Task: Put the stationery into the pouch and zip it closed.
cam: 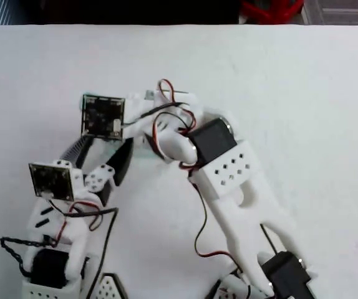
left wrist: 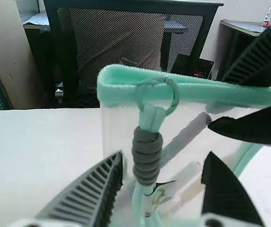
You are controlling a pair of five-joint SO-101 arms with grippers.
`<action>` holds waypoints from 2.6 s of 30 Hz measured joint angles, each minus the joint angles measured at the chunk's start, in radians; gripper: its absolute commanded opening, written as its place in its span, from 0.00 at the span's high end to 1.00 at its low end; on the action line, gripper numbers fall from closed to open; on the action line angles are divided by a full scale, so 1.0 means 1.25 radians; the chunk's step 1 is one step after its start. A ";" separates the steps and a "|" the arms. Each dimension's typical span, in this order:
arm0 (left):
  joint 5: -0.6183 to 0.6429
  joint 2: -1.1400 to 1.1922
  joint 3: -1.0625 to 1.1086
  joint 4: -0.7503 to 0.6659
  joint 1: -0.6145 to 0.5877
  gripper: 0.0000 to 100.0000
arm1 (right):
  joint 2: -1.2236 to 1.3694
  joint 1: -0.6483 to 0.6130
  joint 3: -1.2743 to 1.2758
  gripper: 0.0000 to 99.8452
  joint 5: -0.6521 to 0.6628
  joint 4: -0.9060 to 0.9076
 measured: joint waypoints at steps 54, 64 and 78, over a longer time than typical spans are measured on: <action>-0.083 0.009 -0.050 -0.097 -0.139 0.98 | 0.000 0.031 0.000 0.98 0.036 0.010; -0.083 0.010 -0.036 -0.188 -0.263 0.98 | -0.010 0.033 0.036 0.98 0.079 0.009; -0.083 0.011 -0.012 -0.218 -0.329 0.98 | -0.009 0.042 0.041 0.98 0.081 0.005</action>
